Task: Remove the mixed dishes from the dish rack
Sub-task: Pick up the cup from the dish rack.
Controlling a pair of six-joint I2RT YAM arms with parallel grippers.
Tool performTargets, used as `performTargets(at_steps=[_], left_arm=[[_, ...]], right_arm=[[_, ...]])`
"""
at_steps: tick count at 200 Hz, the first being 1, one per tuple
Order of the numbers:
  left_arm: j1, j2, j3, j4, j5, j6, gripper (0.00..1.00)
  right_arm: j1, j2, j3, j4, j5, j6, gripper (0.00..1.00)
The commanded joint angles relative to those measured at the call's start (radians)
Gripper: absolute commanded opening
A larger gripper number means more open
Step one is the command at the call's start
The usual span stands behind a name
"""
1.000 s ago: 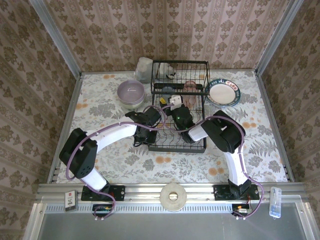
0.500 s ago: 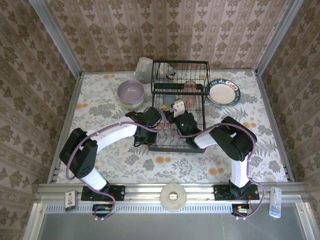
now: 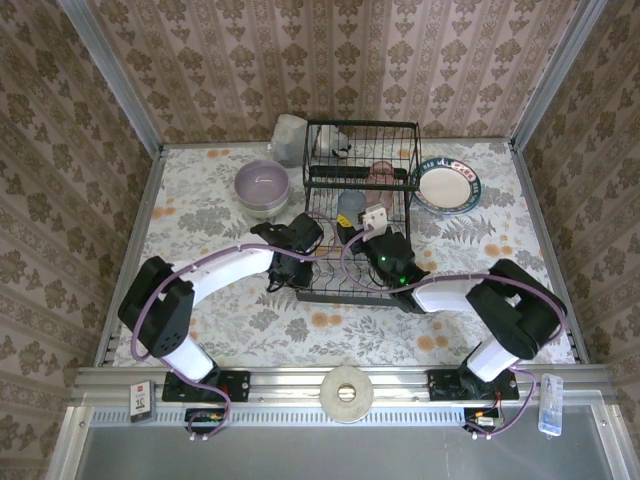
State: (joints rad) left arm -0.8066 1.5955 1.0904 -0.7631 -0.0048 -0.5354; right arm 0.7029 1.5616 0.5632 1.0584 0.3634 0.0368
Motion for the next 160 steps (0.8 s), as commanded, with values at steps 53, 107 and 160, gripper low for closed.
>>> performTargets(at_steps=[53,107,160], left_arm=[[-0.011,-0.133,0.045,0.007,-0.055,0.076,0.49],[-0.011,-0.233,0.073,0.041,-0.109,0.131,0.7],[-0.011,-0.368,-0.089,0.386,-0.015,0.132,0.79]], right_arm=[[-0.006,-0.317,-0.062,-0.33,0.074,0.087,0.53],[-0.026,-0.549,-0.065,-0.58,0.113,0.16,0.53],[-0.085,-0.729,-0.01,-0.861,0.11,0.342,0.52]])
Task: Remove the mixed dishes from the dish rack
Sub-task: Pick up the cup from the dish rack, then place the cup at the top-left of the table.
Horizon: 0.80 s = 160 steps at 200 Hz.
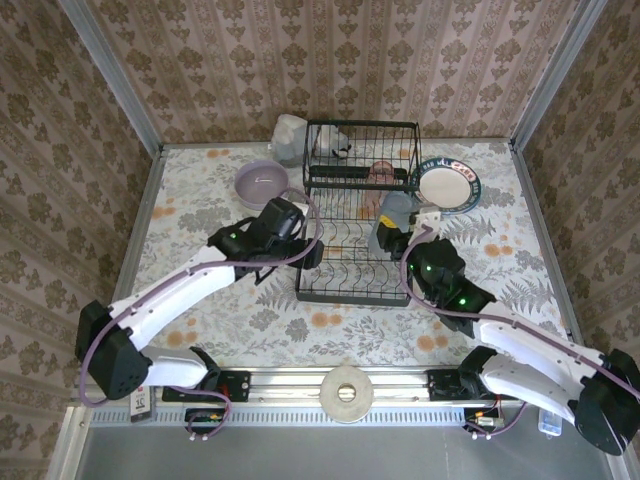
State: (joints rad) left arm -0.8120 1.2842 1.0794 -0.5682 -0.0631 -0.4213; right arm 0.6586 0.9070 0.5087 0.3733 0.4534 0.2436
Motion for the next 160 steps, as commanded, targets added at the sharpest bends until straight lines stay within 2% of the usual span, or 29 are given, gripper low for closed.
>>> performTargets(at_steps=[1,33,47,78,103,139,160], left_arm=[[-0.005,-0.059,-0.081,0.199,0.044,0.018,0.79],[-0.011,-0.115,-0.213,0.465,0.07,0.056,0.91],[-0.011,-0.122,-0.263,0.579,0.085,0.067,1.0],[-0.025,-0.124,-0.399,0.9,0.122,0.103,1.0],[-0.03,-0.08,-0.446,1.076,0.188,0.165,1.0],[-0.032,0.02,-0.538,1.493,0.35,0.243,1.0],[-0.032,0.084,-0.52,1.602,0.453,0.263,0.98]], right_arm=[[-0.043,-0.077,0.047,-0.183,0.018,0.141,0.52],[-0.13,-0.158,0.097,-0.337,-0.04,0.294,0.5],[-0.162,-0.177,0.126,-0.391,-0.071,0.349,0.5],[-0.254,-0.193,0.181,-0.502,-0.169,0.505,0.5],[-0.336,-0.21,0.195,-0.521,-0.287,0.628,0.5],[-0.447,-0.215,0.189,-0.498,-0.487,0.822,0.49],[-0.493,-0.225,0.166,-0.463,-0.586,0.929,0.49]])
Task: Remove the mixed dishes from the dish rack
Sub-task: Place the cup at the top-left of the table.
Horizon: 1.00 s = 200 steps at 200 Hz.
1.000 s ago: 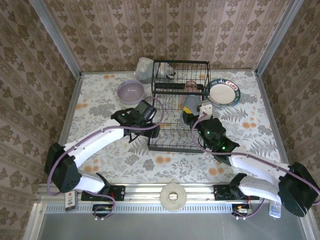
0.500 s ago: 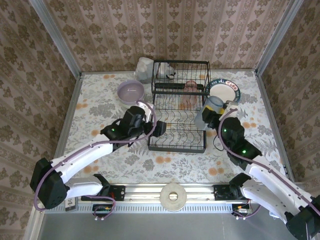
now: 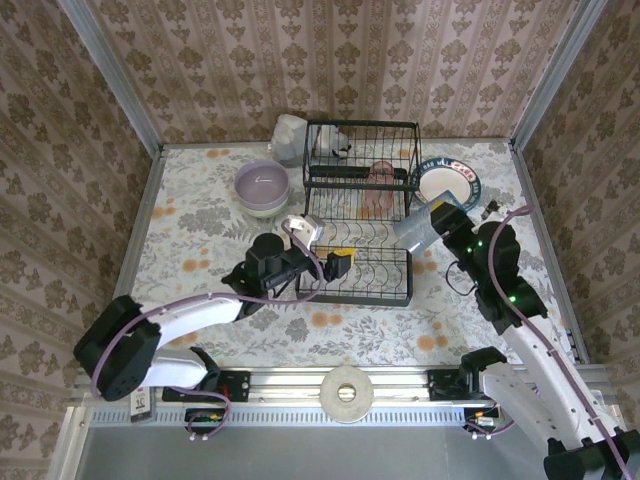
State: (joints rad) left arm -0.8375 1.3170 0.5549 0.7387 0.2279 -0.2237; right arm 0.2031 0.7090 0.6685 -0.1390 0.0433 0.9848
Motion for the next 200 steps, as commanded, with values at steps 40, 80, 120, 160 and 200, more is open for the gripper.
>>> performTargets(at_steps=[40,80,120,160,200], left_arm=[[-0.004,0.159,0.053,0.474,0.277,0.011,0.94],[-0.008,0.245,0.129,0.534,0.361,-0.098,0.87],[-0.012,0.276,0.167,0.515,0.352,-0.134,0.83],[-0.029,0.273,0.205,0.402,0.317,-0.096,0.76],[-0.058,0.26,0.23,0.28,0.261,-0.032,0.72]], right_arm=[[-0.066,-0.049,-0.028,0.093,-0.283,0.317,0.49],[-0.069,-0.052,-0.044,0.118,-0.359,0.377,0.49],[-0.069,-0.048,-0.081,0.178,-0.394,0.413,0.49],[-0.07,-0.049,-0.109,0.214,-0.405,0.443,0.49],[-0.07,-0.05,-0.122,0.243,-0.41,0.469,0.49]])
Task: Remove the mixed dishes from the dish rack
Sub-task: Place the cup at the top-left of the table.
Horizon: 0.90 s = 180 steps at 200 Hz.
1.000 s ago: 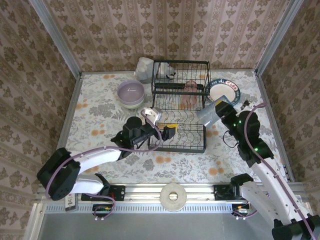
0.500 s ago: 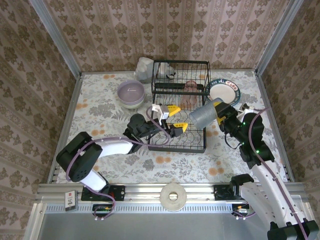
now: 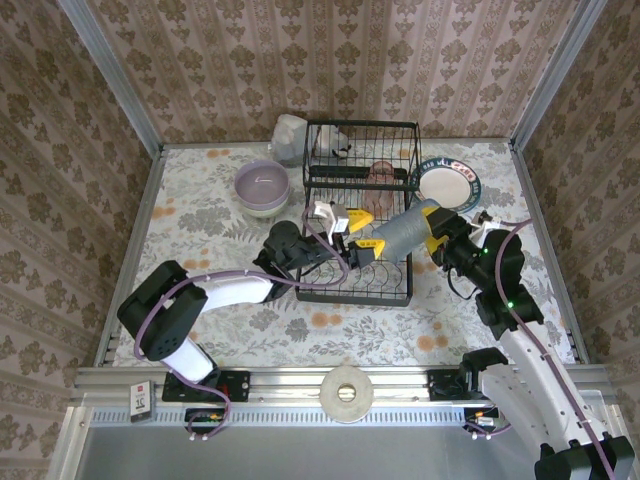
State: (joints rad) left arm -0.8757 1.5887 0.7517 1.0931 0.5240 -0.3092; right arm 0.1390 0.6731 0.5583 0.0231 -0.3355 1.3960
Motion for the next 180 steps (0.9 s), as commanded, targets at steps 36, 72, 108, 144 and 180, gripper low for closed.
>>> performTargets(at_steps=[36,72,108,144,180], left_arm=[[-0.044,-0.01,0.051,-0.126,-0.106,0.076,0.56],[-0.074,-0.007,0.081,-0.191,-0.181,0.079,0.4],[-0.094,-0.016,0.095,-0.214,-0.23,0.028,0.21],[-0.119,-0.053,0.107,-0.285,-0.303,-0.016,0.0],[-0.15,-0.106,0.142,-0.425,-0.37,-0.021,0.0]], right_arm=[[-0.006,-0.012,-0.018,0.09,-0.036,0.068,0.49],[-0.005,-0.011,-0.025,0.103,-0.033,0.074,0.49],[-0.004,-0.006,-0.044,0.139,-0.032,0.087,0.49],[-0.003,0.006,-0.049,0.155,-0.028,0.088,0.5],[0.001,0.034,-0.049,0.207,-0.043,0.095,0.62]])
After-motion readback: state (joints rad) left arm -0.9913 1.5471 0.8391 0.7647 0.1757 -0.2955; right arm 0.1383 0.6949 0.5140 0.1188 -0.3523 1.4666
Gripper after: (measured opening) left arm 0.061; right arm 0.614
